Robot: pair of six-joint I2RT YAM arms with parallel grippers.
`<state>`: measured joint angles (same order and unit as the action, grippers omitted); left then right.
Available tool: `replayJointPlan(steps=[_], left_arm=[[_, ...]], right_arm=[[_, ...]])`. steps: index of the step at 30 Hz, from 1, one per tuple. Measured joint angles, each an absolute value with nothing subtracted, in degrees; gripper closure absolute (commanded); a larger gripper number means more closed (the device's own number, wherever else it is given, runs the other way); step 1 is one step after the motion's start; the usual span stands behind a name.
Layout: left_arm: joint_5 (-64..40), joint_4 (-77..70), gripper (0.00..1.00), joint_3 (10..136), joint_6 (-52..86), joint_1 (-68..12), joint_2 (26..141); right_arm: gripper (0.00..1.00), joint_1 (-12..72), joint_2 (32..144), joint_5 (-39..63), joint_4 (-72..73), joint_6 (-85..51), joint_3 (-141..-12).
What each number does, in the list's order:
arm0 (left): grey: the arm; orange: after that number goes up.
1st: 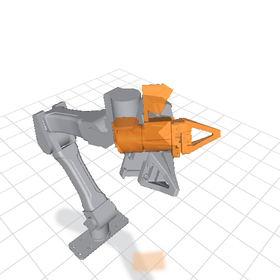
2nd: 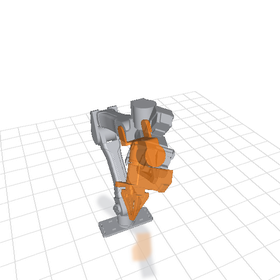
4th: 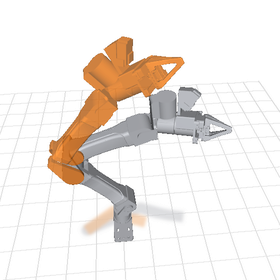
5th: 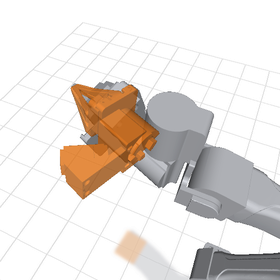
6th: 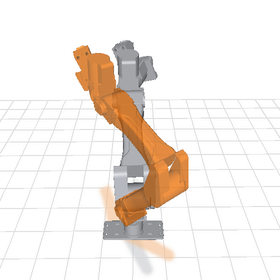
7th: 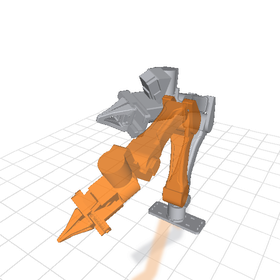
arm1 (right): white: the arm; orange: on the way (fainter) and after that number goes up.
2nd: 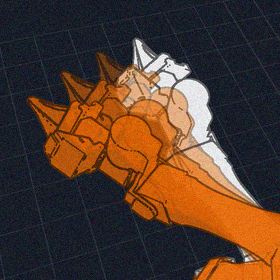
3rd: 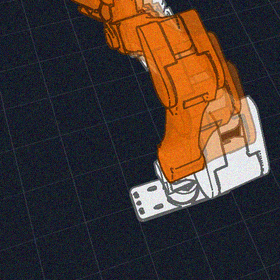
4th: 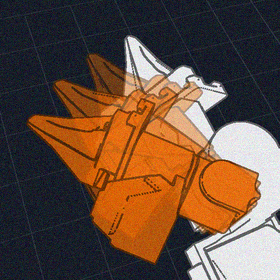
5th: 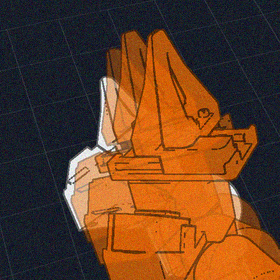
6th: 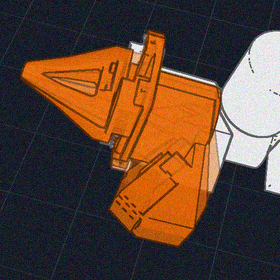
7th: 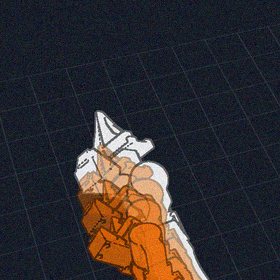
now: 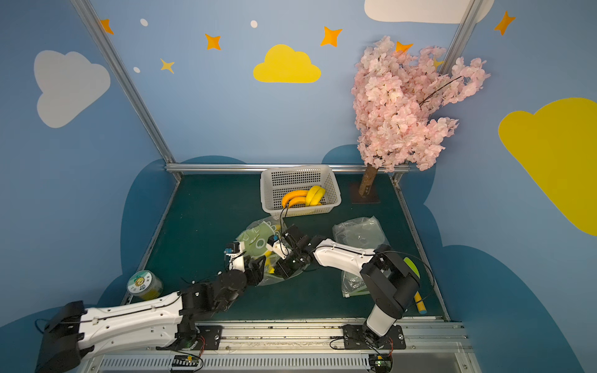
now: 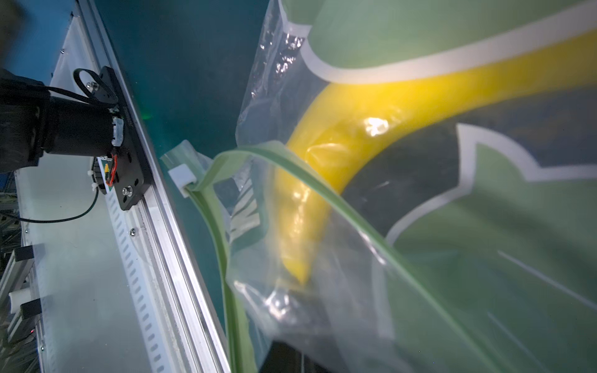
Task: Open the zip-top bag and take out the banana
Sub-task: Pick up the banana from the zipper food storage bag.
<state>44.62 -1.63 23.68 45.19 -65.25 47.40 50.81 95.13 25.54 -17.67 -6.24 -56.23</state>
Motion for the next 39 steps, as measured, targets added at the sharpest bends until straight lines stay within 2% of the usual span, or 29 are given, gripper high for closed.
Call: replayJointPlan(steps=[4,8,14,18,23,27,29,31,33,39], left_arm=[[44.71,2.92,0.32,20.27,45.43,-60.58,36.88],[39.64,6.11,0.3,18.79,45.19,-49.23,36.07],[27.4,1.76,0.28,19.05,44.77,-36.36,49.58],[19.86,-5.21,0.29,18.96,45.04,-31.14,60.05],[13.72,-13.89,0.31,18.83,45.67,-27.75,67.77],[10.59,-19.14,0.39,19.0,46.35,-27.24,72.29],[9.19,-21.76,0.48,19.05,46.74,-27.05,75.0],[8.05,-24.75,0.65,19.03,47.24,-26.92,77.43],[6.96,-28.03,0.96,18.98,47.64,-26.85,79.29],[5.17,-34.61,0.97,18.96,46.09,-26.76,80.47]], right_arm=[[1.0,50.72,95.07,25.5,-16.49,-5.67,-54.65],[1.0,50.65,94.67,25.8,-15.2,-5.28,-52.71],[1.0,50.41,92.82,25.98,-12.95,-5.28,-50.5],[1.0,50.35,91.98,26.02,-11.38,-5.34,-49.56],[1.0,50.33,91.98,26.52,-9.96,-5.58,-49.1],[1.0,50.33,91.98,27.27,-8.99,-5.58,-49.1],[1.0,50.33,91.98,27.53,-8.6,-5.67,-49.1],[1.0,50.33,91.98,27.66,-8.23,-5.76,-49.1],[1.0,50.33,91.98,27.86,-8.01,-5.78,-49.1],[1.0,50.33,91.96,28.42,-7.94,-5.78,-49.1]])
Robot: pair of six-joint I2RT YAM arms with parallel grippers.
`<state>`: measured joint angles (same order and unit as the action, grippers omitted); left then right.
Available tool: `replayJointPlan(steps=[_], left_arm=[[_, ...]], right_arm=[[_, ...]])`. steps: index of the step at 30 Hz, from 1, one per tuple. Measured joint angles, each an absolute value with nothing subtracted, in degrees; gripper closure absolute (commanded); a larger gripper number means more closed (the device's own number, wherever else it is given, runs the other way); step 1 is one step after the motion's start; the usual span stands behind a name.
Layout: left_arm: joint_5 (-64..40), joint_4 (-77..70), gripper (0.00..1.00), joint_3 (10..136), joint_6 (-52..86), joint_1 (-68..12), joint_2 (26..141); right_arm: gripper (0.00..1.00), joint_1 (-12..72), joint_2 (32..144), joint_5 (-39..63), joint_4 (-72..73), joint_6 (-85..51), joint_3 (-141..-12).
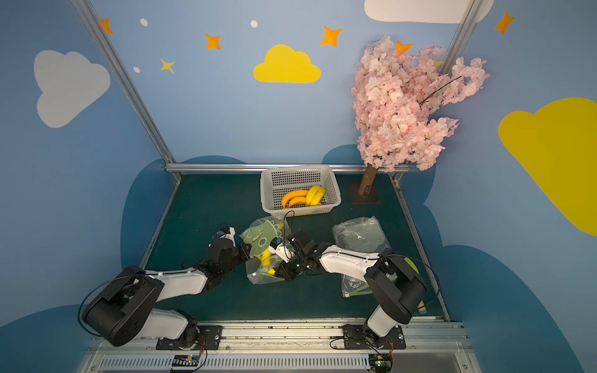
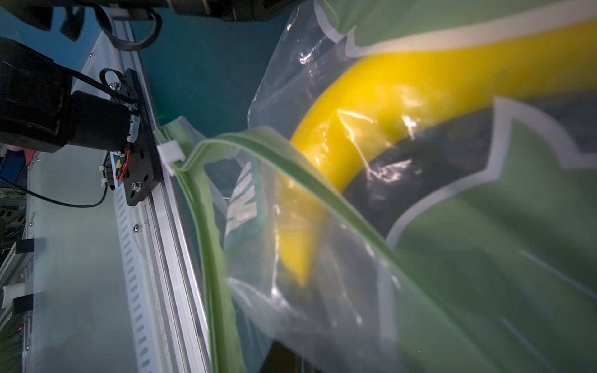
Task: Open the zip-top bag and take out the banana
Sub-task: Pick up the banana from the zipper food storage bag.
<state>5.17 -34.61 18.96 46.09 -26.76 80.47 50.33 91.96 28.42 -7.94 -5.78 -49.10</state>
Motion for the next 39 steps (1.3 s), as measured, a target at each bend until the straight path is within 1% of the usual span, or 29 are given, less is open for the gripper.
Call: replayJointPlan(steps=[4,11,15,19,23,26,32,39], left_arm=[[7.9,-32.03,0.97,18.81,44.6,-26.79,76.42],[18.26,-21.63,0.97,17.72,41.43,-27.16,62.46],[23.88,-16.73,0.97,17.74,40.21,-27.38,58.37],[30.06,-14.11,0.97,17.82,38.87,-29.19,58.41],[35.55,-13.34,0.97,18.98,36.27,-31.62,61.08],[38.09,-14.22,0.97,19.59,34.98,-31.94,62.48],[41.71,-14.61,0.97,21.76,33.56,-31.92,64.36],[42.48,-14.15,0.97,25.26,33.19,-31.92,67.61]], right_arm=[[1.0,50.33,91.37,28.88,-8.14,-5.76,-49.1],[1.0,50.52,89.01,31.88,-10.09,-5.54,-49.1],[1.0,51.55,89.01,33.63,-12.16,-5.13,-49.21],[1.0,52.29,88.84,36.45,-15.25,-5.15,-49.6],[1.0,52.38,85.49,40.53,-20.01,-5.58,-50.7],[1.0,52.36,82.35,44.21,-22.81,-5.74,-51.57],[1.0,52.6,76.2,49.87,-27.62,-6.39,-48.23],[1.0,52.99,72.82,56.07,-26.0,-10.24,-43.94]])
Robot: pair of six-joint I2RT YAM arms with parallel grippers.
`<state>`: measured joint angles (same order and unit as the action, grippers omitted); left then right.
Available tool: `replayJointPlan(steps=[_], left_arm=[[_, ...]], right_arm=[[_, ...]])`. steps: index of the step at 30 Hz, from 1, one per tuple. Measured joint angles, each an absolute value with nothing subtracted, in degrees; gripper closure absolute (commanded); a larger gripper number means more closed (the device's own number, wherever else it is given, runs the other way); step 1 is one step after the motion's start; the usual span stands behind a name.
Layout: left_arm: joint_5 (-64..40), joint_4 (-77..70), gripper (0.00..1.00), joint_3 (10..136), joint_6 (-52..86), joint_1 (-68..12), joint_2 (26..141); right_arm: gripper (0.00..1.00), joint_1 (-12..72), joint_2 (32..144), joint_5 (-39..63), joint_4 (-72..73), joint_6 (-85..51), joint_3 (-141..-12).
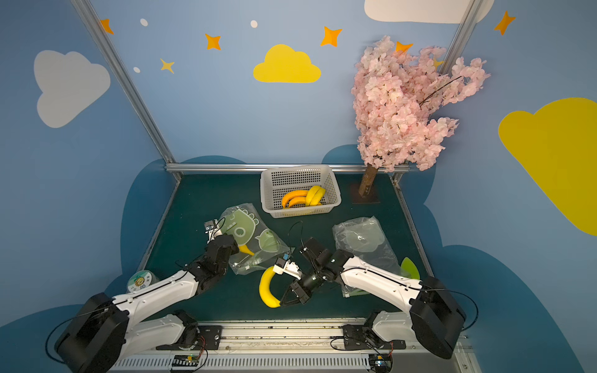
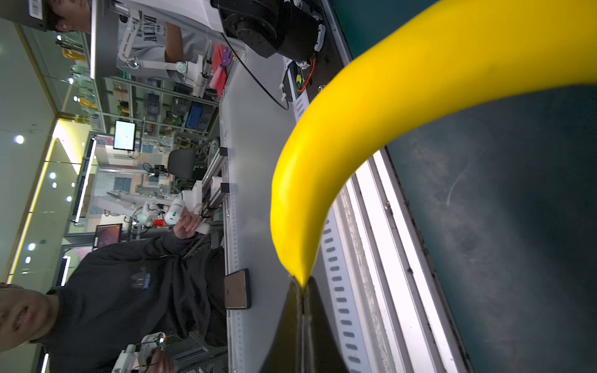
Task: Open the zip-top bag and take out the banana
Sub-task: Pick up the banana from the zipper food storage bag, then place the banana in the basket.
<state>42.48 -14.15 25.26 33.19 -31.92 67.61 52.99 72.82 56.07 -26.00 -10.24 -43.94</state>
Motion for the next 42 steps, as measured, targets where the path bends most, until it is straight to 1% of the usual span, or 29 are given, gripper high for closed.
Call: replayJointPlan(steps=[3,5,9,12,14,17,21,25,27,28,29,30,31,32,35,37,39,42], left_arm=[[42.41,-13.89,0.97,25.39,33.26,-31.92,68.53],[42.17,-13.74,0.97,25.3,33.34,-31.92,68.6],[41.69,-13.5,0.97,24.64,33.71,-31.92,68.14],[40.99,-12.58,0.97,24.08,34.13,-31.92,67.29],[40.36,-12.25,0.97,23.88,34.68,-31.92,66.83],[39.33,-11.99,0.97,23.86,35.38,-31.94,66.5],[38.17,-11.86,0.97,23.62,36.03,-32.45,65.41],[37.19,-11.84,0.97,22.74,36.51,-32.91,64.66],[36.84,-11.86,0.97,22.41,36.58,-32.91,64.55],[36.8,-11.88,0.97,22.17,36.6,-32.91,64.36],[36.8,-11.9,0.97,21.96,36.58,-32.91,64.12],[36.82,-11.88,0.97,21.74,36.53,-32.91,63.92],[36.82,-11.92,0.97,21.63,36.45,-32.91,63.83],[36.84,-11.92,0.97,21.58,36.42,-32.91,63.79],[36.82,-12.05,0.97,21.54,36.42,-32.91,63.79],[36.82,-12.1,0.97,21.54,36.42,-32.91,63.88],[36.8,-12.21,0.97,21.52,36.42,-32.88,64.14],[36.69,-12.64,0.97,21.47,36.49,-32.51,64.86]], right_arm=[[1.0,52.53,68.84,55.88,-25.69,-11.29,-44.05],[1.0,51.22,65.56,53.41,-26.83,-11.86,-44.8],[1.0,43.51,59.24,46.26,-25.82,-11.73,-45.67],[1.0,36.05,59.83,43.42,-24.16,-11.25,-47.37],[1.0,32.36,64.07,42.37,-23.16,-10.28,-50.52],[1.0,29.02,74.37,40.47,-21.45,-8.25,-57.84],[1.0,26.81,91.15,37.93,-20.49,-5.69,-71.44],[1.0,23.73,107.57,37.87,-21.63,-5.65,-86.56],[1.0,22.59,113.99,37.43,-21.96,-6.15,-92.27],[0.95,22.06,116.16,36.99,-22.15,-6.26,-93.78],[0.83,21.76,117.47,36.53,-22.28,-6.33,-94.39],[0.64,21.67,118.15,36.05,-22.61,-6.44,-94.48],[0.48,21.76,118.21,35.55,-22.98,-6.31,-94.08],[0.42,21.98,117.82,35.38,-22.39,-6.2,-93.41],[0.4,23.0,113.03,34.24,-19.27,-5.69,-88.05],[0.41,23.55,107.37,33.5,-17.37,-5.32,-81.91],[0.46,24.73,99.59,32.53,-15.81,-4.21,-74.43],[0.5,28.03,87.44,29.34,-14.37,0.4,-63.96]])
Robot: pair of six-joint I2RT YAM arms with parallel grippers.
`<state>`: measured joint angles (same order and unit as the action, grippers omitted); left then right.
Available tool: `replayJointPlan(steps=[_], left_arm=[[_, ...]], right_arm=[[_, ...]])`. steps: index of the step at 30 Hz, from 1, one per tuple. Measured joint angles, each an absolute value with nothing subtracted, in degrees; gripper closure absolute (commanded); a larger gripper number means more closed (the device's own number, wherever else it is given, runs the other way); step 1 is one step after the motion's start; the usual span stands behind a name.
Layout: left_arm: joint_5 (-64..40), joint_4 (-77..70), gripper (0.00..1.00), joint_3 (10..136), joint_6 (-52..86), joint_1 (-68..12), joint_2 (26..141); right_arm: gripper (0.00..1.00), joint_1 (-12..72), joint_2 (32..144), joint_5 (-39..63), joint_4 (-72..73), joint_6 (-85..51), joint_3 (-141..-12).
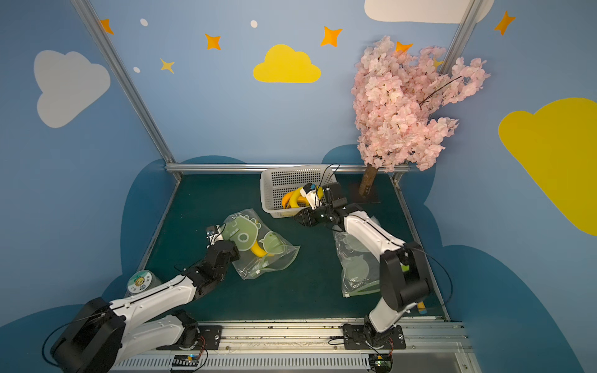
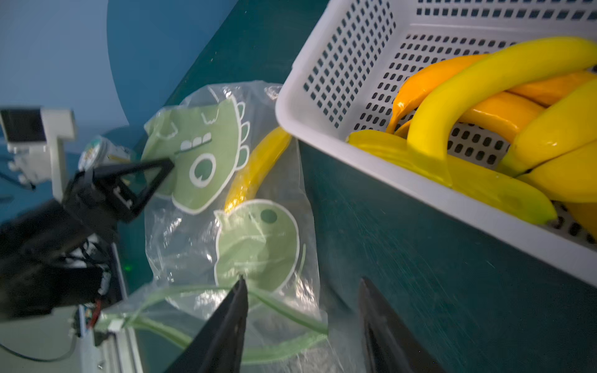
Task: Open the zip-top bag and take out the banana
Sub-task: Place the banana in the basket, then open the zipper of the food storage bag at the center of the board.
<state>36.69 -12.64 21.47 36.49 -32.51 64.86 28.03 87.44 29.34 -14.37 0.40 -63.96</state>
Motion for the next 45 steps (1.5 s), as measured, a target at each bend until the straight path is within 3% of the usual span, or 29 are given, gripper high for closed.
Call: replayJointPlan(steps=[4,9,25,34,45], left_arm=[[35.31,-13.15,0.97,20.86,36.6,-30.96,65.73],[33.28,-13.45,0.97,20.75,36.58,-29.32,66.48],[31.24,-13.56,0.97,20.78,36.23,-28.6,67.51],[30.83,-13.96,0.97,20.78,36.34,-28.6,67.77],[30.59,-14.24,0.97,20.78,36.45,-28.08,68.64]], right_arm=[[0.63,37.63,74.24,26.44,-12.25,5.23,-50.7],[0.63,44.45,68.27,23.77,-9.98,6.74,-39.03],[0.62,46.24,90.35,23.57,-0.56,5.21,-46.87],[0.72,46.63,96.97,25.3,0.34,4.29,-52.16],[0.67,47.44,95.44,24.38,-0.19,3.6,-50.3]])
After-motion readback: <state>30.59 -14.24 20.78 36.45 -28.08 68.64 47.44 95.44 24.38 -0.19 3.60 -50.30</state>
